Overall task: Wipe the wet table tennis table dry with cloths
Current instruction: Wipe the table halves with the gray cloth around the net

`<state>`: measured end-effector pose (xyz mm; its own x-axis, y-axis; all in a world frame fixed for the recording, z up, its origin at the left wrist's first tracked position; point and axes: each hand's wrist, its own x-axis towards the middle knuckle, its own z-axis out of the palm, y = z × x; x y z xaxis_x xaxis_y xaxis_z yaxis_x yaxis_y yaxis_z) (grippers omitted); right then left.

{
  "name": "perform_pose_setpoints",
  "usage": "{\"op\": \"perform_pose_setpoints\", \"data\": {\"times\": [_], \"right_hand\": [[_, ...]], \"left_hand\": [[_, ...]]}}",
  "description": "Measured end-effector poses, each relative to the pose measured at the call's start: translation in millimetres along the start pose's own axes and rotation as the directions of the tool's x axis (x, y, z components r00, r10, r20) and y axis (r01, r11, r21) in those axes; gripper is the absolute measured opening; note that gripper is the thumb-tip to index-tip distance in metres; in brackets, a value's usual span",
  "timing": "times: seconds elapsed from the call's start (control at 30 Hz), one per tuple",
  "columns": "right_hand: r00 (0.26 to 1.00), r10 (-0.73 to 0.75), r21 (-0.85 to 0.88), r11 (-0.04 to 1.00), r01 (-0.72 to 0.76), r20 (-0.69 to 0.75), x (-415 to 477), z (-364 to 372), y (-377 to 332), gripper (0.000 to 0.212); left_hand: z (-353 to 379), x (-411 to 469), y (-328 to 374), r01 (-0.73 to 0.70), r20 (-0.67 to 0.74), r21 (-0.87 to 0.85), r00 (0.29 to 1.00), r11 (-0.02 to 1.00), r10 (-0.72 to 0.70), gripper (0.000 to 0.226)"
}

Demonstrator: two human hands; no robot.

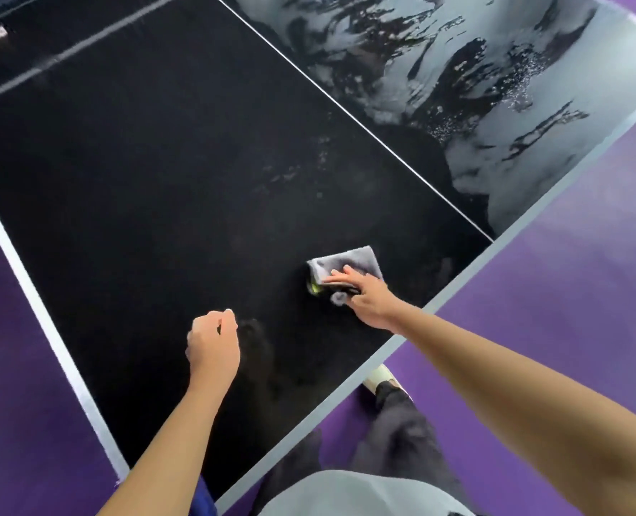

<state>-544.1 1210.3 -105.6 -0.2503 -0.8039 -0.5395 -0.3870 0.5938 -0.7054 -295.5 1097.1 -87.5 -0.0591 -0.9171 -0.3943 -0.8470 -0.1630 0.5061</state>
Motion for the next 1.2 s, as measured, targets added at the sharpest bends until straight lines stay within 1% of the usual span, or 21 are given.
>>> {"op": "perform_pose_setpoints", "data": {"times": [0.07,0.1,0.13,0.2,0.27,0.33,0.43,0.5,0.53,0.6,0.67,0.73,0.77,0.8,0.87,0.93,1.0,1.03,1.1,1.17,1.2], "right_hand": [[0.977,0.005,0.214,0.975,-0.052,0.214,-28.3,31.6,-25.1,0.03],[0.969,0.01,0.26,0.963,-0.076,0.247,-42.6,37.2,-36.5,0.025],[0.969,0.019,0.311,0.945,-0.098,0.247,-54.4,37.7,-44.6,0.021],[0.981,0.095,0.486,0.858,-0.166,0.167,-70.5,27.4,-50.9,0.013],[0.979,0.204,0.596,0.789,-0.15,-0.025,-81.4,7.0,-50.3,0.012],[0.924,0.267,0.505,0.857,-0.098,-0.273,-82.5,-23.2,-44.4,0.015],[0.765,0.224,0.238,0.967,-0.095,-0.604,-71.7,-75.7,-9.7,0.029],[0.67,0.195,0.083,0.977,-0.196,-0.716,-62.1,-101.3,23.4,0.041],[0.658,0.229,0.054,0.96,-0.275,-0.718,-56.0,-105.0,39.3,0.043],[0.684,0.331,0.06,0.92,-0.388,-0.65,-43.7,-88.1,69.1,0.048],[0.684,0.373,0.098,0.908,-0.407,-0.627,-38.9,-45.5,82.2,0.064],[0.671,0.315,0.098,0.935,-0.34,-0.671,-43.2,8.2,79.0,0.077],[0.683,0.274,0.073,0.949,-0.308,-0.678,-49.7,36.2,73.7,0.081],[0.722,0.23,0.038,0.962,-0.272,-0.653,-59.1,64.1,66.2,0.084],[0.862,0.113,-0.015,0.99,-0.139,-0.495,-82.6,118.6,43.7,0.082],[0.979,0.026,0.071,0.997,-0.012,-0.203,-108.9,160.5,12.5,0.08],[0.999,0.015,0.214,0.977,-0.021,0.03,-124.3,172.2,-15.4,0.075],[0.997,0.02,0.314,0.949,-0.042,0.074,-125.5,165.2,-26.4,0.07],[0.999,0.028,0.505,0.862,-0.038,0.026,-121.8,135.2,-41.6,0.051],[0.985,0.113,0.606,0.795,-0.012,-0.129,-114.7,92.0,-45.5,0.036],[0.96,0.152,0.608,0.793,0.022,-0.234,-110.0,67.3,-43.7,0.031]], "left_hand": [[-8.5,22.4,-10.7,-0.084,-0.043,-0.089,0.996,0.992,0.08,0.016],[-10.9,32.5,-15.3,-0.116,-0.04,-0.103,0.993,0.988,0.113,0.008],[-12.9,42.6,-20.0,-0.127,-0.027,-0.099,0.992,0.987,0.125,0.029],[-15.9,63.7,-26.2,-0.158,-0.016,-0.064,0.987,0.985,0.158,0.051],[-15.7,78.4,-34.6,-0.212,0.002,-0.005,0.977,0.977,0.212,0.055],[-11.5,84.1,-44.1,-0.243,0.008,0.048,0.97,0.969,0.243,0.057],[-0.3,80.9,-60.8,-0.297,0.052,0.199,0.955,0.934,0.293,0.061],[9.6,77.7,-72.0,-0.33,0.069,0.343,0.942,0.879,0.327,0.064],[13.8,76.7,-76.0,-0.328,0.055,0.387,0.941,0.862,0.334,0.064],[19.4,75.1,-78.7,-0.316,0.007,0.402,0.94,0.86,0.342,0.063],[24.9,76.5,-79.9,-0.323,-0.041,0.412,0.927,0.852,0.372,0.061],[28.4,79.2,-83.1,-0.333,-0.073,0.415,0.915,0.847,0.396,0.059],[30.0,80.6,-85.2,-0.34,-0.088,0.42,0.908,0.842,0.411,0.058],[31.6,81.6,-86.0,-0.347,-0.094,0.426,0.902,0.836,0.422,0.057],[32.6,84.4,-86.0,-0.358,-0.096,0.43,0.895,0.829,0.436,0.056],[32.2,82.1,-85.0,-0.345,-0.102,0.428,0.9,0.835,0.424,0.057],[31.7,79.2,-83.5,-0.35,-0.104,0.424,0.898,0.835,0.429,0.057],[31.0,78.9,-82.7,-0.351,-0.108,0.421,0.896,0.837,0.43,0.057],[30.9,80.0,-83.0,-0.339,-0.111,0.423,0.901,0.84,0.42,0.056],[30.6,79.6,-83.0,-0.332,-0.109,0.429,0.904,0.84,0.413,0.057],[30.4,79.2,-82.3,-0.334,-0.11,0.428,0.903,0.84,0.415,0.058]]}}
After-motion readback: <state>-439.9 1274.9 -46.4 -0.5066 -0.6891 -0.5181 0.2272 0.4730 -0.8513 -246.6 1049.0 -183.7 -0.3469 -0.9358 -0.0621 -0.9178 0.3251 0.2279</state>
